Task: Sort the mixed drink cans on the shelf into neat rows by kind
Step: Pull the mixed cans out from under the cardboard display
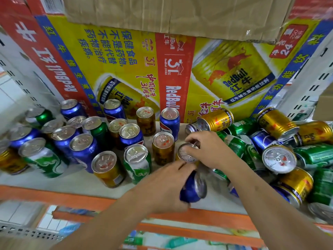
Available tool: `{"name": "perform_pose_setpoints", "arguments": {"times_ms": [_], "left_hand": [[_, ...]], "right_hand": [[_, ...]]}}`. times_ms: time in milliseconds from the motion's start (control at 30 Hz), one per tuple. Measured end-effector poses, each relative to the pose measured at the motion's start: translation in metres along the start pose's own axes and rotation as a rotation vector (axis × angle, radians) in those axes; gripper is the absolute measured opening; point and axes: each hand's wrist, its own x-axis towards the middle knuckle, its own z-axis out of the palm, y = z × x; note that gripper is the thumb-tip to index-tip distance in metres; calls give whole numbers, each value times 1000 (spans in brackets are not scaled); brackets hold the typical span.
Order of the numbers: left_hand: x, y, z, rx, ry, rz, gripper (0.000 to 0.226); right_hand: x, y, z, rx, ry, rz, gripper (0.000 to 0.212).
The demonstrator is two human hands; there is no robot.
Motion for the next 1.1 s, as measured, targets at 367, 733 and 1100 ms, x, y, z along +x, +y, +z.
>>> {"name": "perform_pose_setpoints", "arguments": {"times_ms": [367,733,1100], "left_hand": [[-14,-22,-46,426,-16,-88,81],[4,-27,-72,52,-119,-144,54],[36,-33,-74,-5,-309,12,38]], "right_hand": [[-12,4,14,119,149,120,13],[-17,25,-8,-170,507,138,9],[-21,21,-10,-179,310,622,40]]}}
